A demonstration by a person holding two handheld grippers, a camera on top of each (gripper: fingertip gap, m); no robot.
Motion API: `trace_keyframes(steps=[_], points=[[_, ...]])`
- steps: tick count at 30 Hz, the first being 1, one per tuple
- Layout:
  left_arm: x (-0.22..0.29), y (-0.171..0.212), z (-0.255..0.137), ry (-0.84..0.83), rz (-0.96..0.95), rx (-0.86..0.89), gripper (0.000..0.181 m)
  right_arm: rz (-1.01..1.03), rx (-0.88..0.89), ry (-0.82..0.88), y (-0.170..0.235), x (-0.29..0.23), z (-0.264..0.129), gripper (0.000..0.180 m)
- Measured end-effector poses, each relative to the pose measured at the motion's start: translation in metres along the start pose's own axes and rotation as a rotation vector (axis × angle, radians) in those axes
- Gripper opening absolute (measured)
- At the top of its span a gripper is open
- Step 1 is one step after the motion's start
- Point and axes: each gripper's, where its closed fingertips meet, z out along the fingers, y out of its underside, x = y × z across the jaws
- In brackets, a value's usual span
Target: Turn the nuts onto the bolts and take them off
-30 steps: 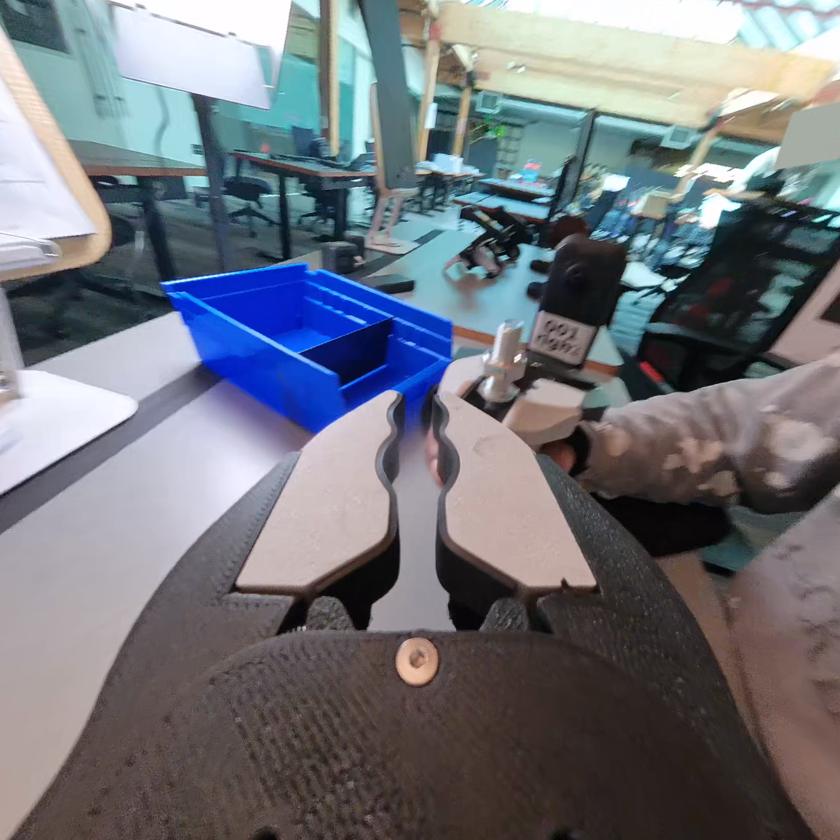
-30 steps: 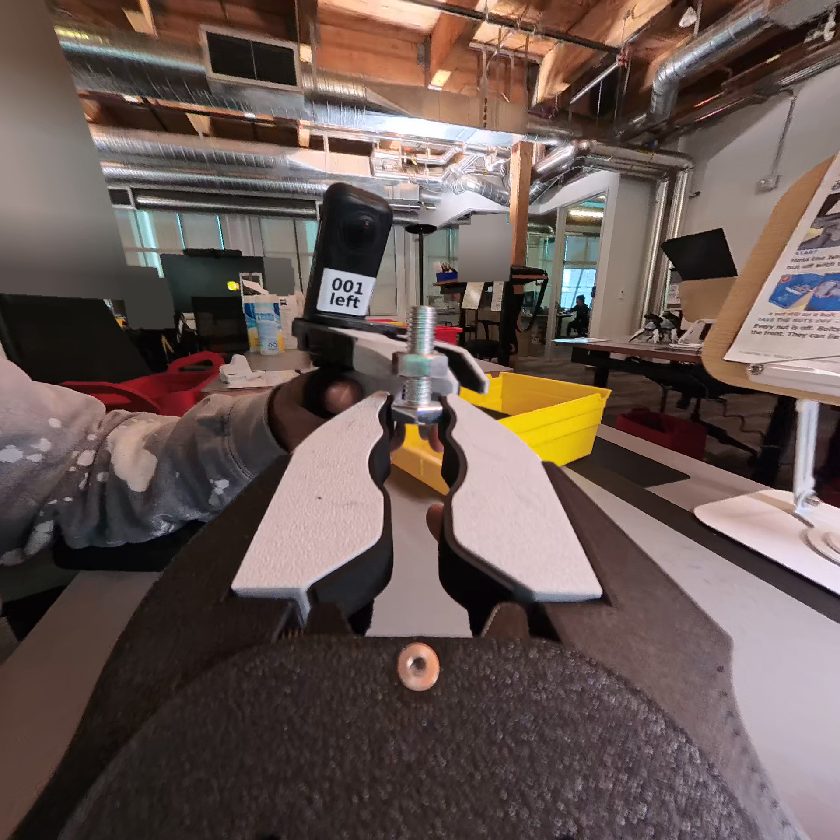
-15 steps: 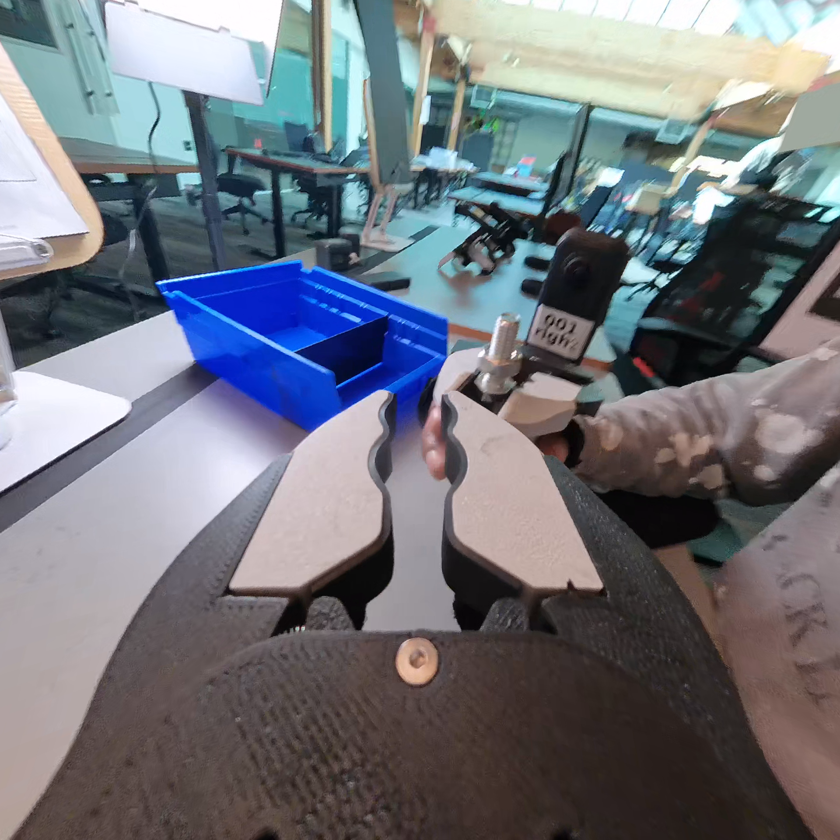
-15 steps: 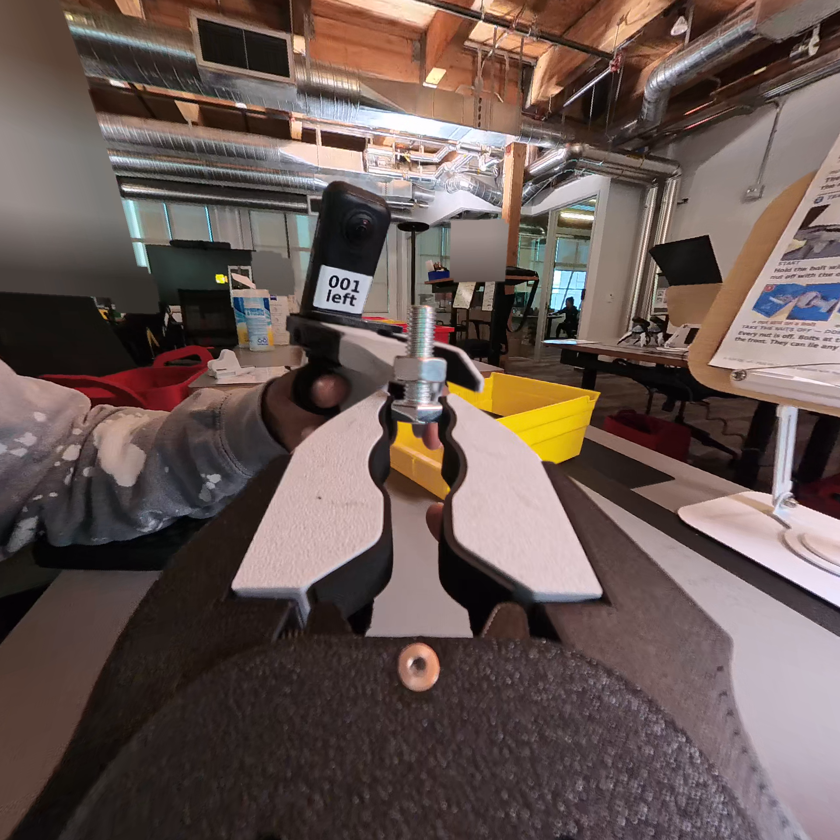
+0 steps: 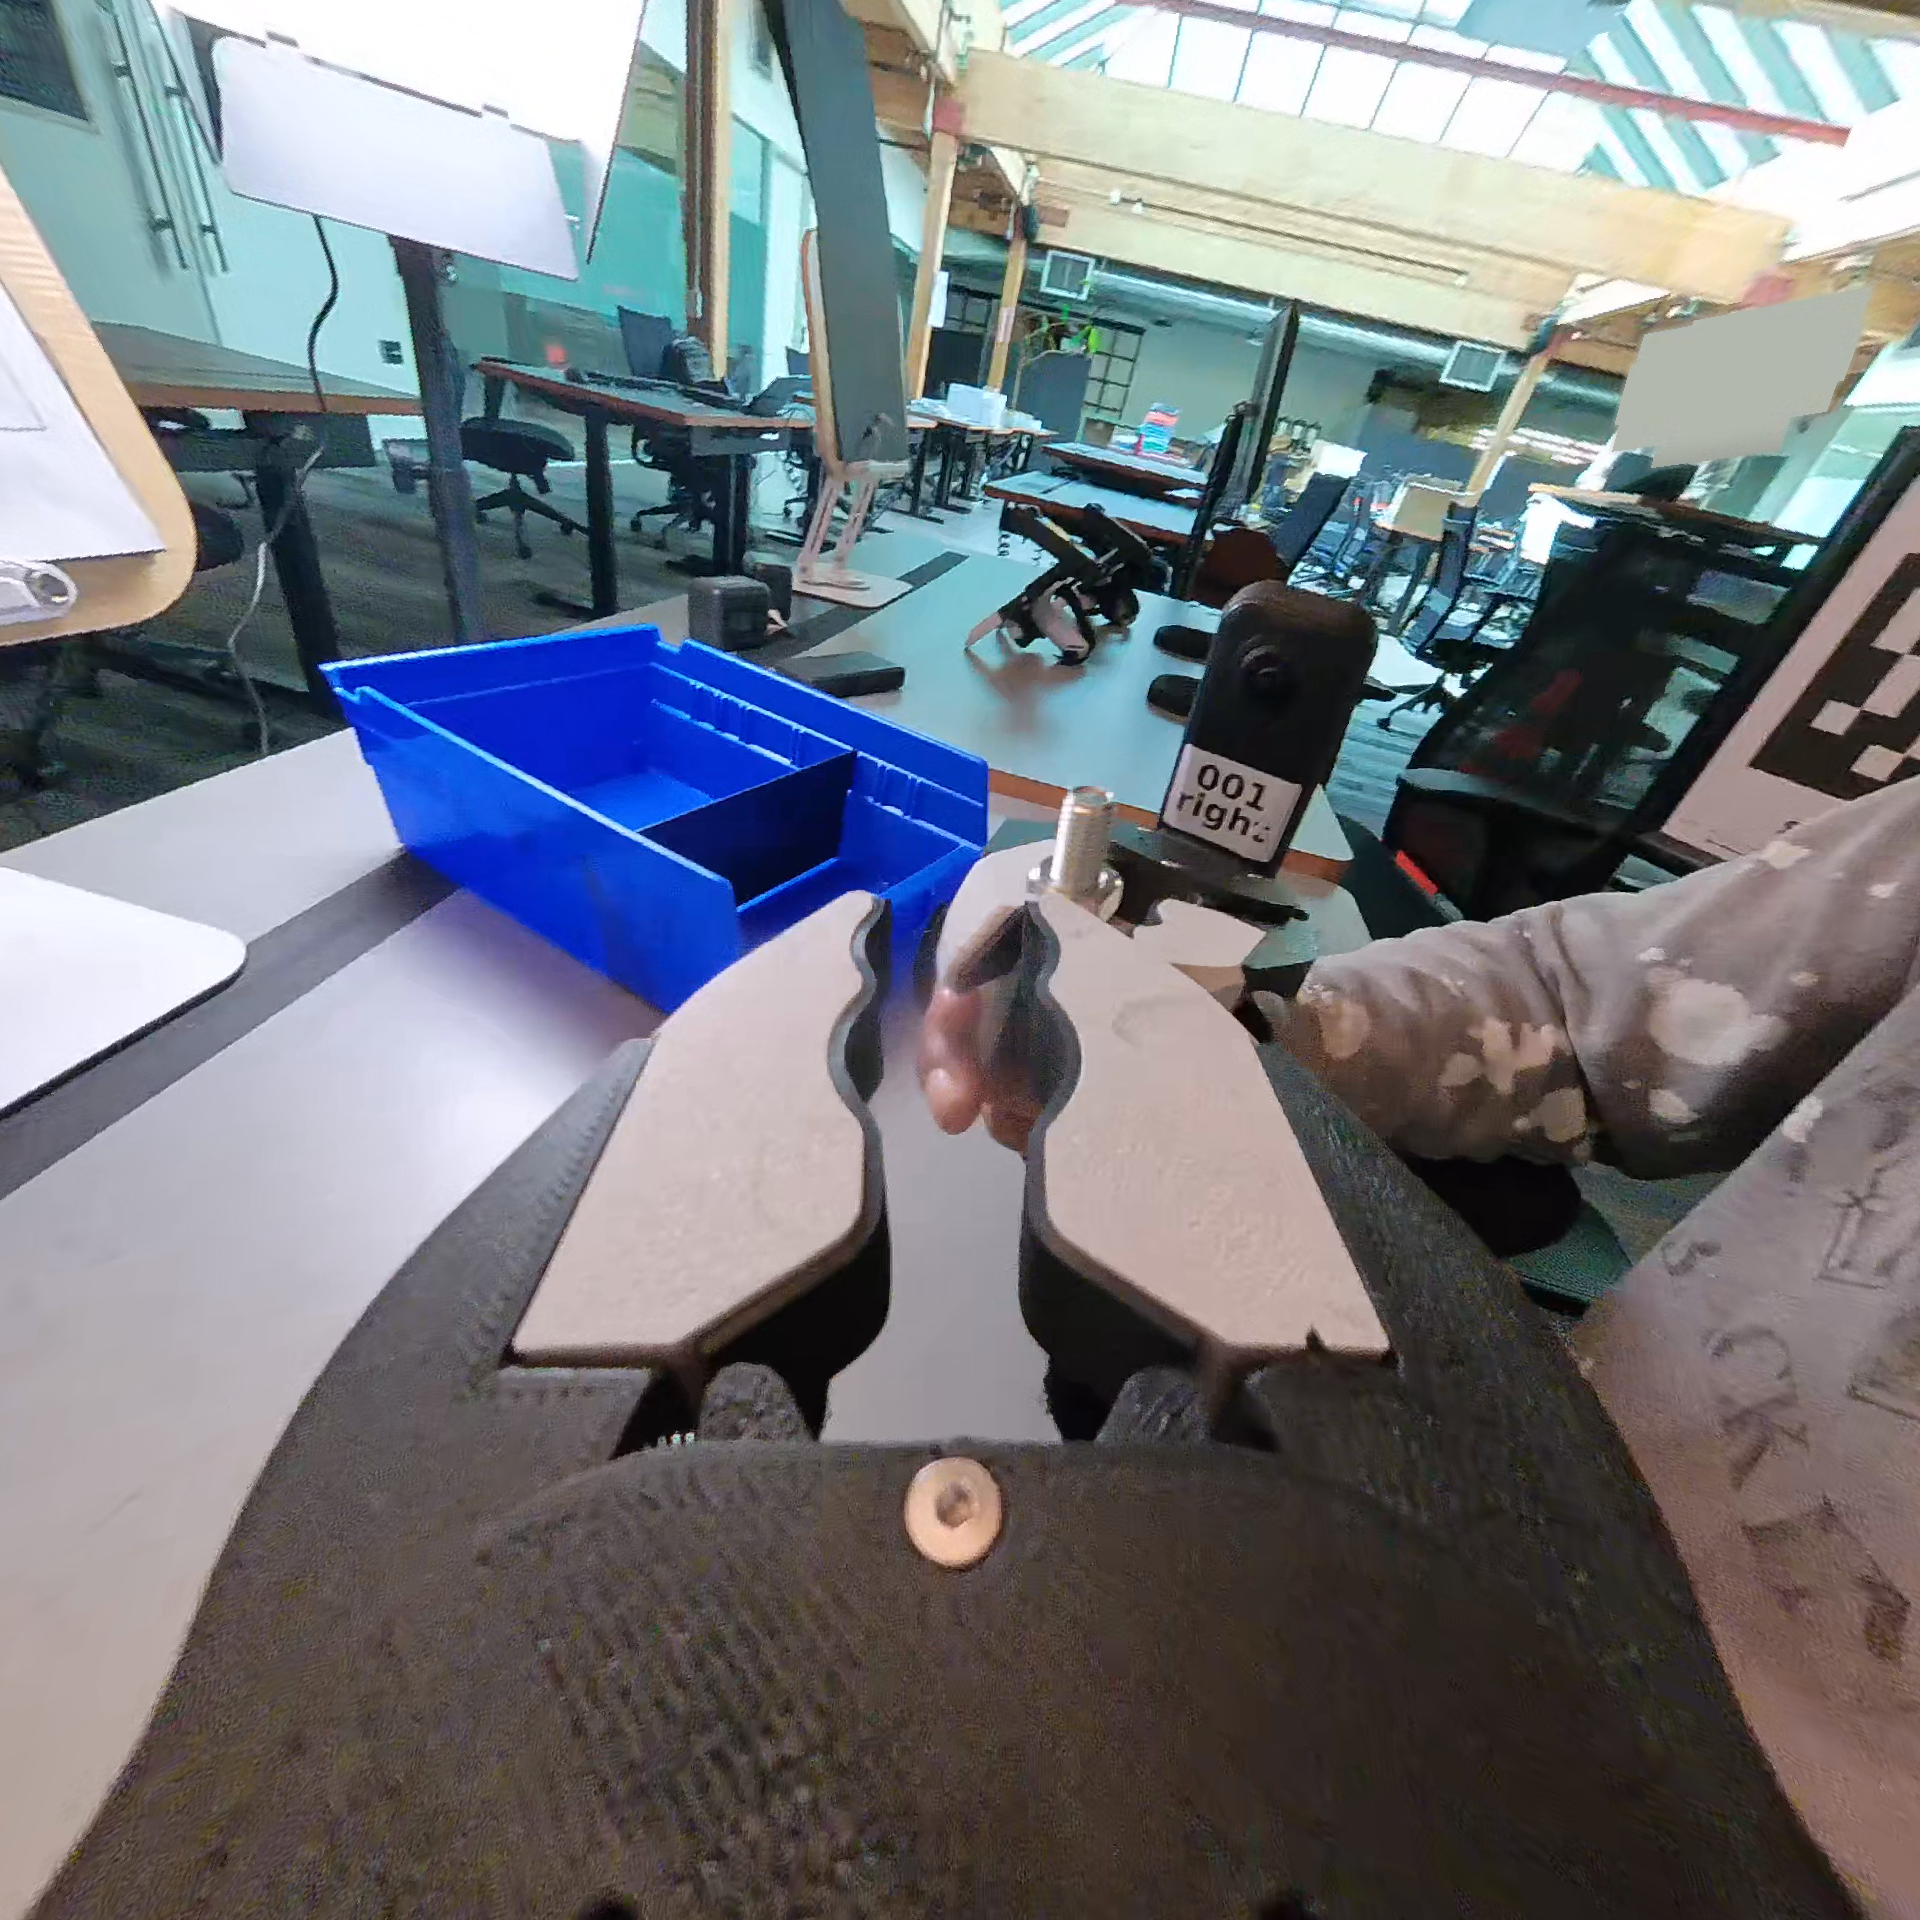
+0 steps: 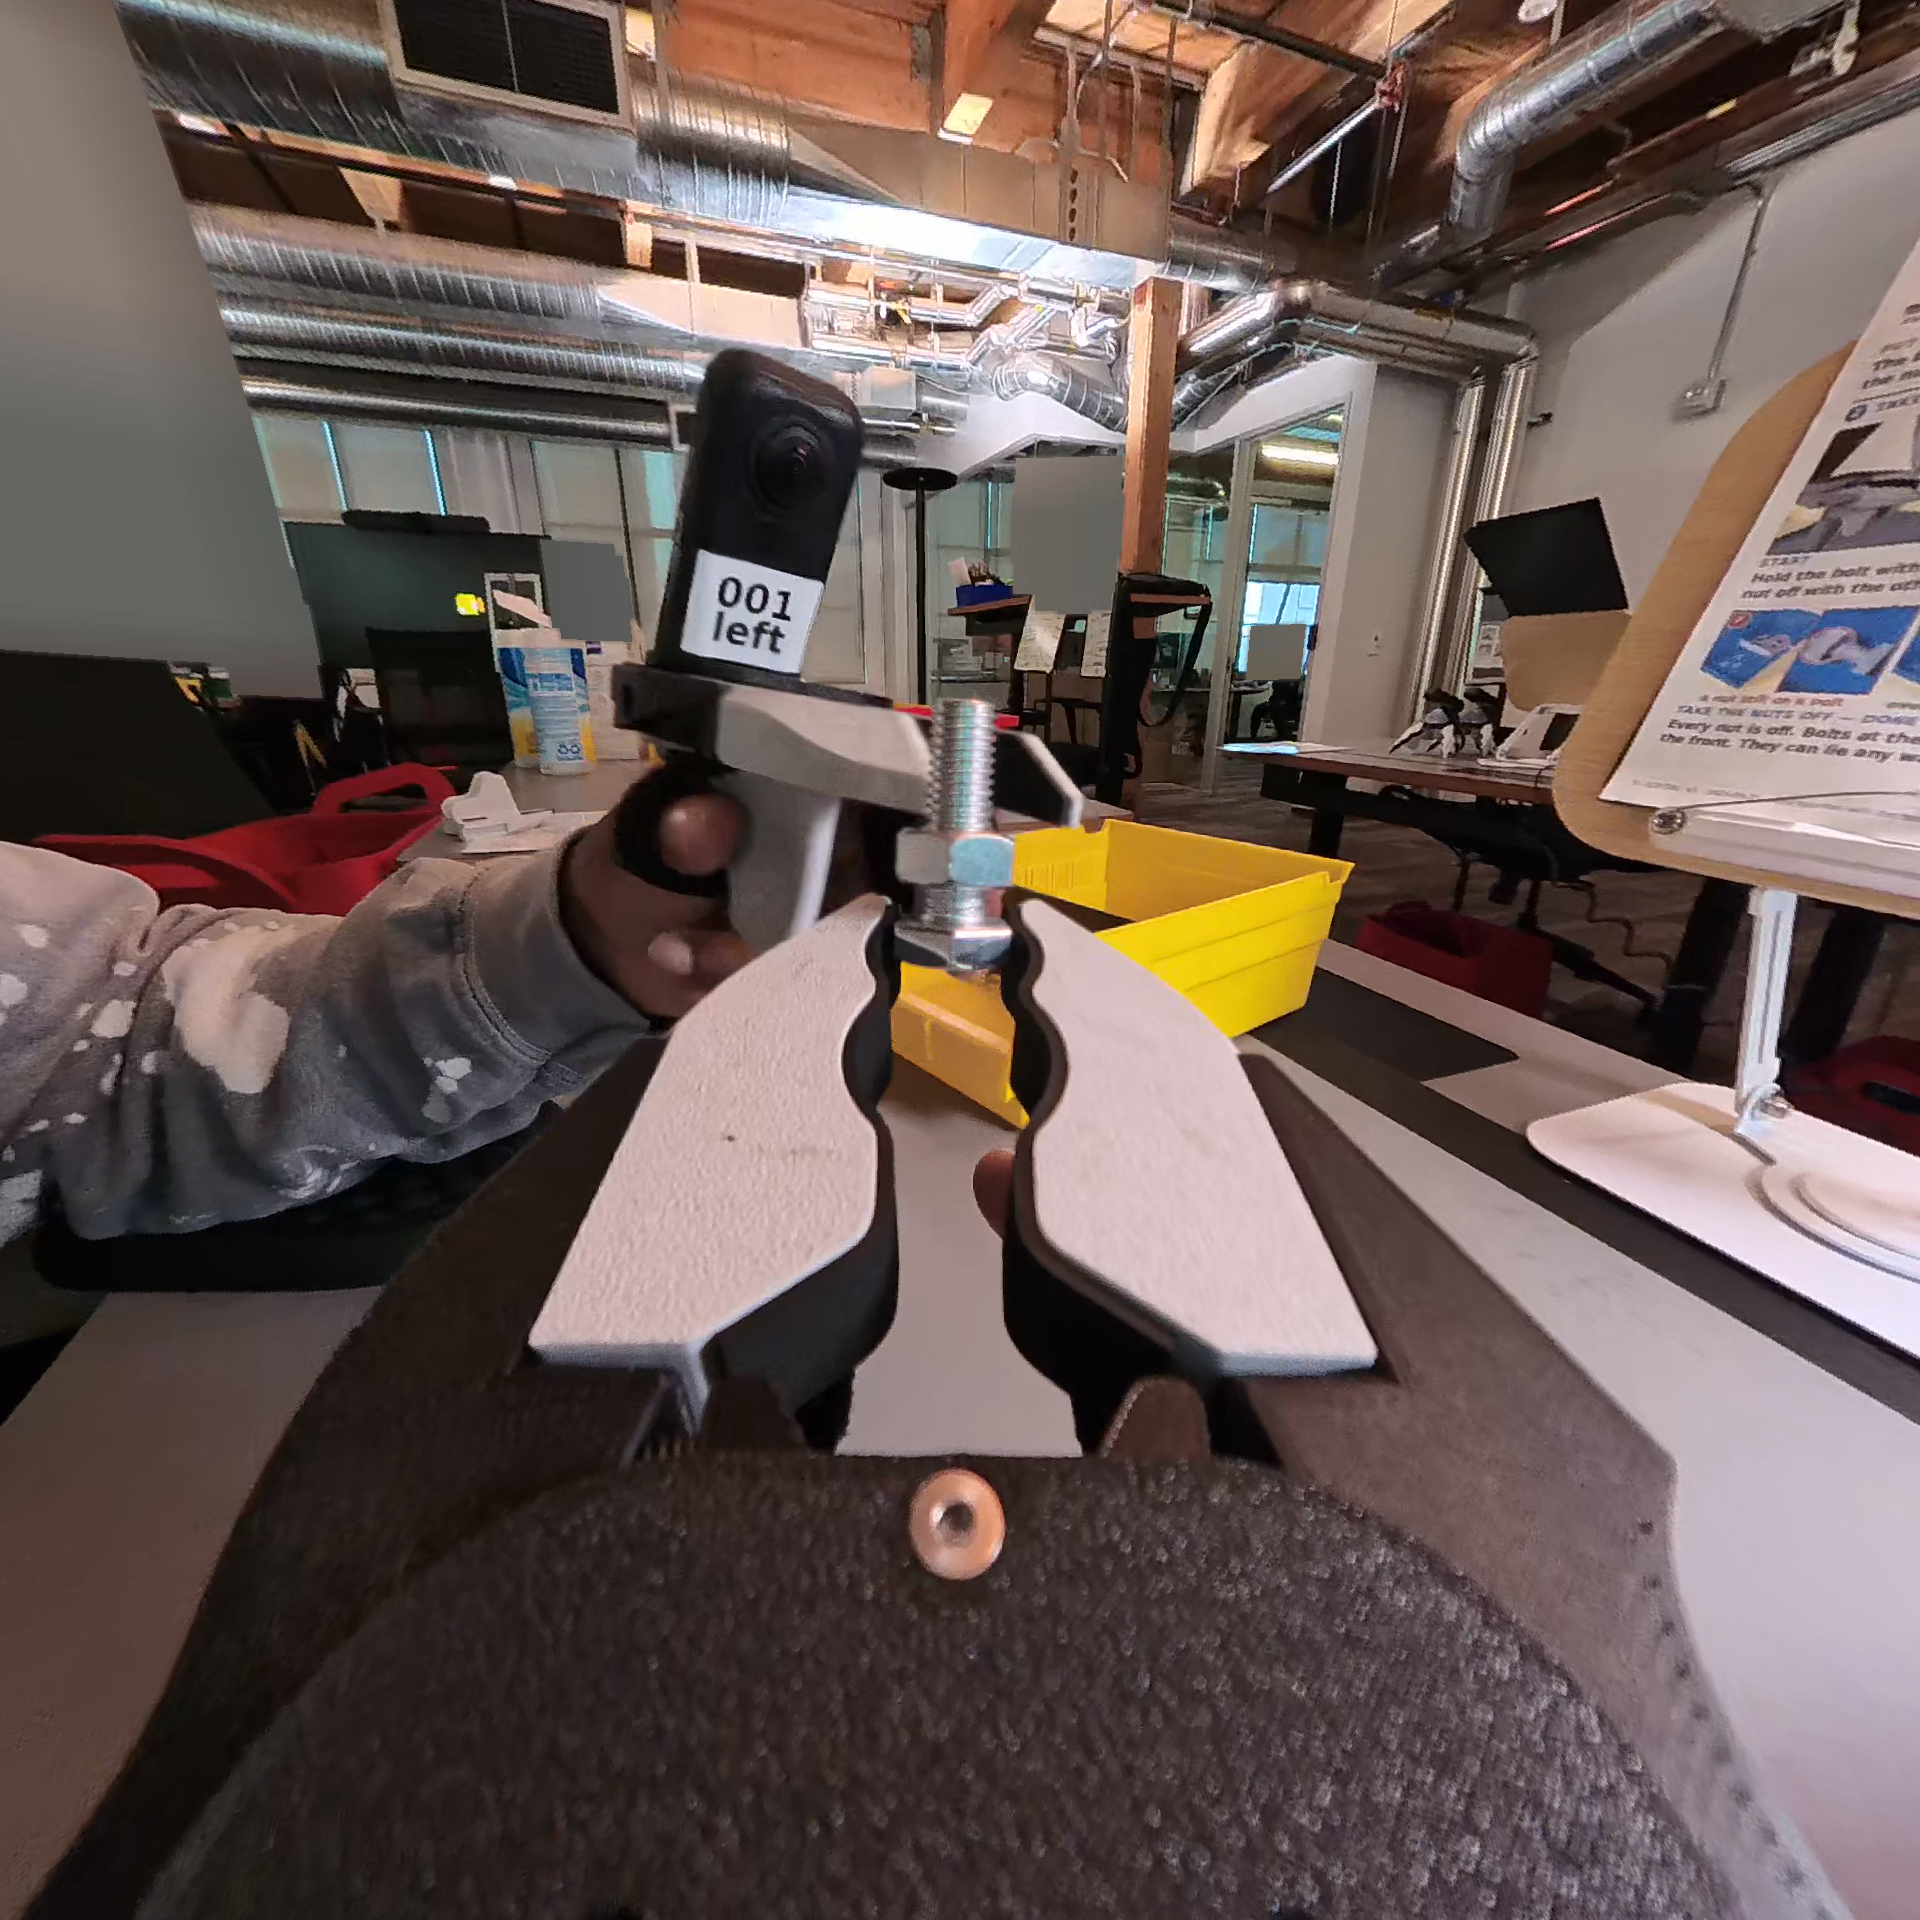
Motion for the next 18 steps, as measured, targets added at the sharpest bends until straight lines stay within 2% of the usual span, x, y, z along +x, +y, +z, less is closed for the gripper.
trace_keyframes(steps=[3,6,8,9,11,18], points=[[0.016,0.004,0.006,0.064,0.021,-0.022,0.033,-0.006,-0.025,0.008,0.005,0.0,0.002,0.018],[0.015,0.012,0.011,0.041,0.043,-0.067,0.034,-0.016,-0.034,0.009,0.006,-0.002,0.003,0.018],[0.009,0.012,0.009,0.019,0.023,-0.08,0.03,-0.003,-0.025,0.02,0.005,0.002,0.001,0.018],[0.001,0.013,0.006,-0.026,0.026,-0.096,0.021,0.007,-0.007,0.011,0.002,0.004,-0.001,0.018],[-0.011,0.011,0.001,-0.099,0.072,-0.086,0.019,-0.007,-0.008,0.017,0.0,0.005,-0.002,0.018],[0.015,0.01,0.008,0.055,0.007,-0.063,0.026,-0.011,-0.027,0.011,0.006,0.0,0.002,0.018]])
